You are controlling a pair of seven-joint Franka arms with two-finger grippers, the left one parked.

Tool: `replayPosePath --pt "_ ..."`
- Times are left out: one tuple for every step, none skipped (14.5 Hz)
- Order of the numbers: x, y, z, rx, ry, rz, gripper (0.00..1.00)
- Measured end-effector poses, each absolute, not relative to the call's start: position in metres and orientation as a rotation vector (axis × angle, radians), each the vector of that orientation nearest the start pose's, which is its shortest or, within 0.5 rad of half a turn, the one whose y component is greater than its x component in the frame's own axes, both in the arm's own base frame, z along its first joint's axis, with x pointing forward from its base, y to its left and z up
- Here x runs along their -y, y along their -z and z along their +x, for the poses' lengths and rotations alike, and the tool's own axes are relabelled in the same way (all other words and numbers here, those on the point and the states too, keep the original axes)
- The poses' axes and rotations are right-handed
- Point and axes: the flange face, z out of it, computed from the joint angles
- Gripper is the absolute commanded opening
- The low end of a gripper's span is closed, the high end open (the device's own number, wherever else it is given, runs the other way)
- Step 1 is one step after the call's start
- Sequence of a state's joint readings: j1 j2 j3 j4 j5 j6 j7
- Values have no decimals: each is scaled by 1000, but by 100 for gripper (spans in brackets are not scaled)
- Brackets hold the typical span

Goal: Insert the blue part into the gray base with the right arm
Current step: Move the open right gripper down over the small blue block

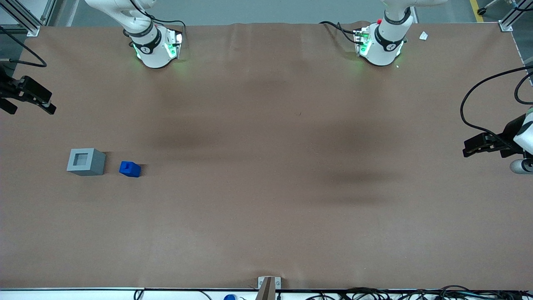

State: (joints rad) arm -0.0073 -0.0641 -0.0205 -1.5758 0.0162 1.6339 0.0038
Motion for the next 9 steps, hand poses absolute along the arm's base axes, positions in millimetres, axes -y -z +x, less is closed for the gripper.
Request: replayPosePath --pt "14 -663 541 -55 190 -3119 100" --pt "14 -663 541 -62 187 -3119 100" --pt "14 -663 540 -66 185 -3119 100" --pt "14 -663 540 -69 184 -3119 100" --pt "14 -663 540 -73 184 -3118 100" --pt "14 -663 540 -74 183 -3118 100" --pt "14 -661 541 -74 173 -3119 100" --pt "13 -658 541 -73 158 -3120 100" --pt "13 -653 543 -74 139 -3121 100"
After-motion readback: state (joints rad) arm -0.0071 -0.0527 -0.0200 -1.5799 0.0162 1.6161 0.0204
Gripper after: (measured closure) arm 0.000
